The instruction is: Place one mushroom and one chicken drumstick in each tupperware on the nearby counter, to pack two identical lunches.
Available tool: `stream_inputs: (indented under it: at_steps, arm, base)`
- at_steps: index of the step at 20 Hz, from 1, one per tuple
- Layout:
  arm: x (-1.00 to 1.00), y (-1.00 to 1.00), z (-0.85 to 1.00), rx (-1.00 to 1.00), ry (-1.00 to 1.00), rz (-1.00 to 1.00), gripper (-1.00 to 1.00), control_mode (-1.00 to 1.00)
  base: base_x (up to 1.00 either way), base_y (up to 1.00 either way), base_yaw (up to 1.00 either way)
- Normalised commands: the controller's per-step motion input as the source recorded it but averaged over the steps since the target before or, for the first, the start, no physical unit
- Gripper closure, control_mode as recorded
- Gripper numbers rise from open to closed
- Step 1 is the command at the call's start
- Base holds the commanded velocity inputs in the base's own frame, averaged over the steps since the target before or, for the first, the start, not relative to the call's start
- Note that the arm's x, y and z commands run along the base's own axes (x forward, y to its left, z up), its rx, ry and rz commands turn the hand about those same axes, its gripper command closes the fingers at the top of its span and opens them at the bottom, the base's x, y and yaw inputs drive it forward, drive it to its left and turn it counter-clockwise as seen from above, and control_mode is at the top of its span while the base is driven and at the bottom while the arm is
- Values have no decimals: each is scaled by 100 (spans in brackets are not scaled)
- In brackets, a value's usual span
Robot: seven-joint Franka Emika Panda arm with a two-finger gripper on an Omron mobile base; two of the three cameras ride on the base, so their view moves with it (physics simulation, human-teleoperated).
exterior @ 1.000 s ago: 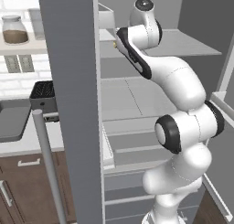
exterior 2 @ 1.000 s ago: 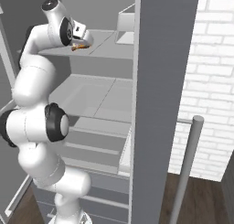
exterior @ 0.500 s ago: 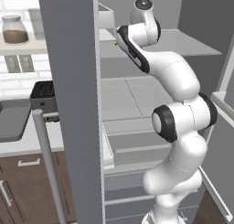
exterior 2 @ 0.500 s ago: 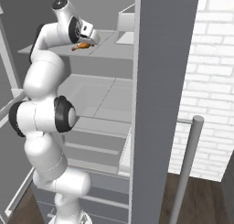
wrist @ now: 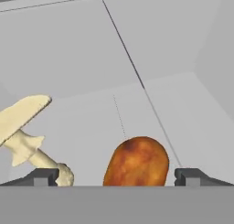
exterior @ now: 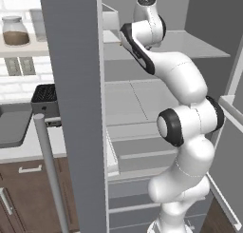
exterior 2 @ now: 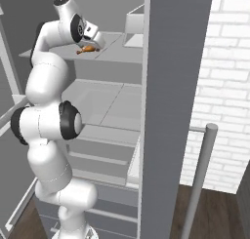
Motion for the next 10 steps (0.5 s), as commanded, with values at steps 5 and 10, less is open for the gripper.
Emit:
stream_inputs:
  at_steps: [5, 10]
  arm:
    - [1, 0, -49, 0, 3, -3, 100, -100]
    - [7, 0, -48, 0, 0, -1, 100, -100]
  base:
    - [0, 0, 0]
    - [0, 0, 0]
